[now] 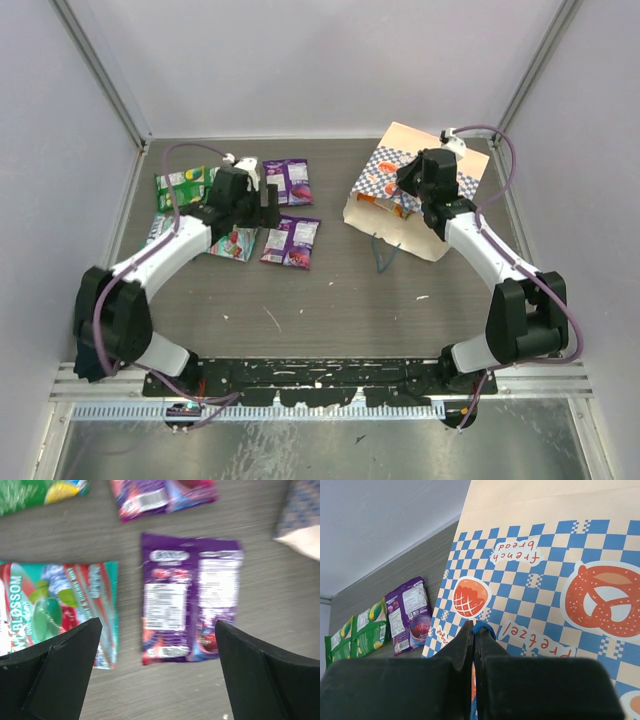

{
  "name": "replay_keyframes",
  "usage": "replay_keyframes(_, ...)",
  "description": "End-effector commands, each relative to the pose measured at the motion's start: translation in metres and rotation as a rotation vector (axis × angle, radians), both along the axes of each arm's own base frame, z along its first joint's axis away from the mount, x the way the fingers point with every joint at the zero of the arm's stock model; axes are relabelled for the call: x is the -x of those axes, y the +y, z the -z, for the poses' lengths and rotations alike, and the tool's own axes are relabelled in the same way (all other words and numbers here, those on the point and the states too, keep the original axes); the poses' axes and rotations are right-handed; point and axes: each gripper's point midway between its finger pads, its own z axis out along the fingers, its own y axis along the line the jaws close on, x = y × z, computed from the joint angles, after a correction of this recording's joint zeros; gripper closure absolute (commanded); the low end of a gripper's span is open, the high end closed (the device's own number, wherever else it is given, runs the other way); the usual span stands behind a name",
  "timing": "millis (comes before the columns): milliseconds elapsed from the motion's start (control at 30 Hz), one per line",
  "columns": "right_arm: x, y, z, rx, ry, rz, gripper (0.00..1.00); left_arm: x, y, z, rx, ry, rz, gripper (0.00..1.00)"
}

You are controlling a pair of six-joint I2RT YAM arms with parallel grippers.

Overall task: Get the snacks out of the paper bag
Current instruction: Place the snack at the center of the board, then adjust the paper bag at the center of the board.

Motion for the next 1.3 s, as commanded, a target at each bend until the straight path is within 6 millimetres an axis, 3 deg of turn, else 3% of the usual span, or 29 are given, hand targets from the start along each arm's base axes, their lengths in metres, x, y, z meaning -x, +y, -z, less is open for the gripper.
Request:
replay_keyframes(0, -0.010, -0.003, -0.026, -0.010, -0.079, 0.021, 1.00, 0.010, -0.049, -0.086, 0.175, -0.317, 0.062, 0.02)
replay_keyframes(100, -0.009, -0.002, -0.026, -0.026, -0.078, 0.025, 1.00, 0.033, -0.094, -0.109, 0.324, -0.379, 0.176, 0.02)
replay_keyframes(167, -0.008, -0.003, -0.027, -0.037, -0.081, 0.032, 1.00, 0.047, -0.123, -0.113, 0.363, -0.385, 0.246, 0.02)
replay_keyframes(300, -0.004, -0.005, -0.028, -0.047, -0.088, 0.042, 1.00, 0.074, -0.185, -0.099, 0.393, -0.384, 0.380, 0.01)
replay_keyframes(500, 0.006, -0.012, -0.034, -0.026, -0.102, 0.065, 1.00, 0.120, -0.243, -0.094, 0.412, -0.463, 0.523, 0.00)
replay_keyframes(633, 0.008, -0.015, -0.034, -0.020, -0.105, 0.073, 1.00, 0.135, -0.261, -0.082, 0.392, -0.491, 0.557, 0.00)
replay_keyframes(1067, 0.021, -0.035, -0.040, -0.017, -0.116, 0.175, 1.00, 0.118, -0.291, -0.048, 0.412, -0.432, 0.501, 0.02)
replay_keyframes(1267, 0.026, -0.038, -0.048, -0.024, -0.127, 0.197, 1.00, 0.107, -0.306, -0.049, 0.386, -0.453, 0.517, 0.02)
